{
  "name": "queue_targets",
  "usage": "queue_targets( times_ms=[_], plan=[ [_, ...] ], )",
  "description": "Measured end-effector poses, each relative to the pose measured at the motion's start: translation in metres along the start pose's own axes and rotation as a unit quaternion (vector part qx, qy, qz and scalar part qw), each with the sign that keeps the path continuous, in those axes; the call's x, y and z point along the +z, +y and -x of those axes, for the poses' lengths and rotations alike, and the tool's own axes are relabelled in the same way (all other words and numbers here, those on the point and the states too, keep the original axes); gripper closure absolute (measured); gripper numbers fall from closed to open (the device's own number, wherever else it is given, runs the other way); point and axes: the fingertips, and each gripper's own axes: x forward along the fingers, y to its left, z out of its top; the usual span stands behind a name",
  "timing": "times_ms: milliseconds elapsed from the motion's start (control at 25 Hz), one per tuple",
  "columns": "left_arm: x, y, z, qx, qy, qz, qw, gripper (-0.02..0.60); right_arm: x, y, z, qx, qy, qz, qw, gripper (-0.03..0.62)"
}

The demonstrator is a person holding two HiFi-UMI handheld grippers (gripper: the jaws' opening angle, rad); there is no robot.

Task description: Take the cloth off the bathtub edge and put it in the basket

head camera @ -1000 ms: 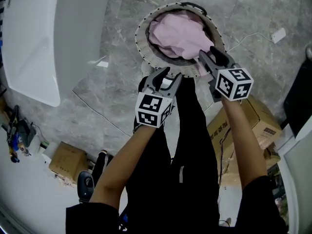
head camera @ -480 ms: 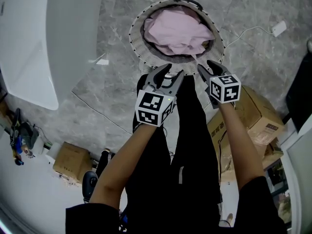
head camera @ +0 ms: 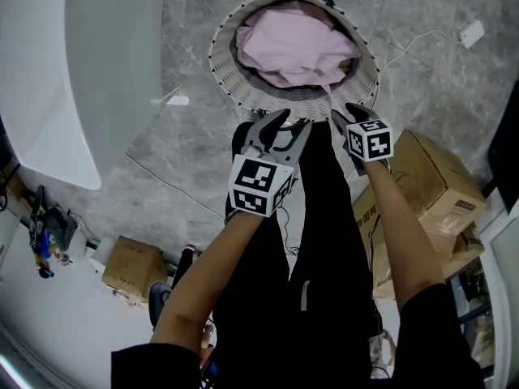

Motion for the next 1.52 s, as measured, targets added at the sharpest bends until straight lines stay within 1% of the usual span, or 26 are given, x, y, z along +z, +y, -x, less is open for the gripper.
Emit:
queue_targets(
  times_ms=[80, 160, 200, 280, 360, 400, 480, 560, 680, 800, 960, 1040, 1240, 1400, 1520],
  plan=[
    [-0.006, -0.002, -0.004, -0.002, 0.003, 0.001, 1.0000, 0.400, -0.007, -0.002, -0.008, -0.001, 0.010, 0.008, 1.000, 0.401],
    [-0.010, -0.005, -0.008, 0.000, 0.004, 0.005, 1.0000, 0.399, -0.009, -0.001, -0.015, -0.007, 0.018, 0.026, 0.999, 0.410],
    [-0.011, -0.007, -0.010, 0.000, 0.004, 0.008, 1.0000, 0.397, -0.010, -0.002, -0.018, -0.014, 0.022, 0.040, 0.999, 0.425],
    [-0.010, -0.010, -0.012, 0.000, 0.000, 0.017, 0.9999, 0.397, -0.011, -0.004, -0.022, -0.031, 0.034, 0.061, 0.997, 0.479],
    [-0.007, -0.007, -0.010, 0.007, -0.008, 0.032, 0.9994, 0.396, -0.013, -0.003, -0.024, -0.037, 0.047, 0.063, 0.996, 0.495],
    [-0.007, -0.003, -0.008, 0.013, -0.013, 0.043, 0.9989, 0.396, -0.015, -0.001, -0.025, -0.038, 0.055, 0.061, 0.996, 0.501],
    [-0.007, 0.005, -0.002, 0.026, -0.019, 0.063, 0.9975, 0.396, -0.015, 0.001, -0.026, -0.037, 0.066, 0.062, 0.995, 0.537],
    [-0.009, 0.009, 0.001, 0.030, -0.017, 0.069, 0.9970, 0.396, -0.011, 0.005, -0.023, -0.024, 0.064, 0.068, 0.995, 0.556],
    [-0.014, 0.007, 0.005, 0.024, -0.001, 0.054, 0.9983, 0.396, 0.012, 0.017, -0.008, 0.005, 0.023, 0.078, 0.997, 0.560],
    [-0.017, 0.006, 0.015, 0.017, 0.004, 0.048, 0.9987, 0.396, 0.050, 0.034, 0.016, 0.036, -0.035, 0.085, 0.995, 0.560],
    [-0.017, 0.008, 0.028, 0.017, 0.004, 0.046, 0.9988, 0.397, 0.119, 0.067, 0.053, 0.068, -0.106, 0.111, 0.986, 0.562],
    [-0.013, 0.010, 0.033, 0.020, -0.002, 0.048, 0.9986, 0.397, 0.159, 0.090, 0.074, 0.089, -0.141, 0.124, 0.978, 0.562],
    [0.011, 0.017, 0.050, 0.032, -0.034, 0.050, 0.9976, 0.397, 0.251, 0.149, 0.128, 0.132, -0.215, 0.157, 0.955, 0.562],
    [0.021, 0.026, 0.060, 0.039, -0.050, 0.056, 0.9964, 0.397, 0.303, 0.183, 0.164, 0.160, -0.265, 0.173, 0.935, 0.562],
    [0.022, 0.031, 0.065, 0.044, -0.054, 0.061, 0.9957, 0.397, 0.330, 0.205, 0.185, 0.183, -0.300, 0.181, 0.919, 0.562]
  ],
)
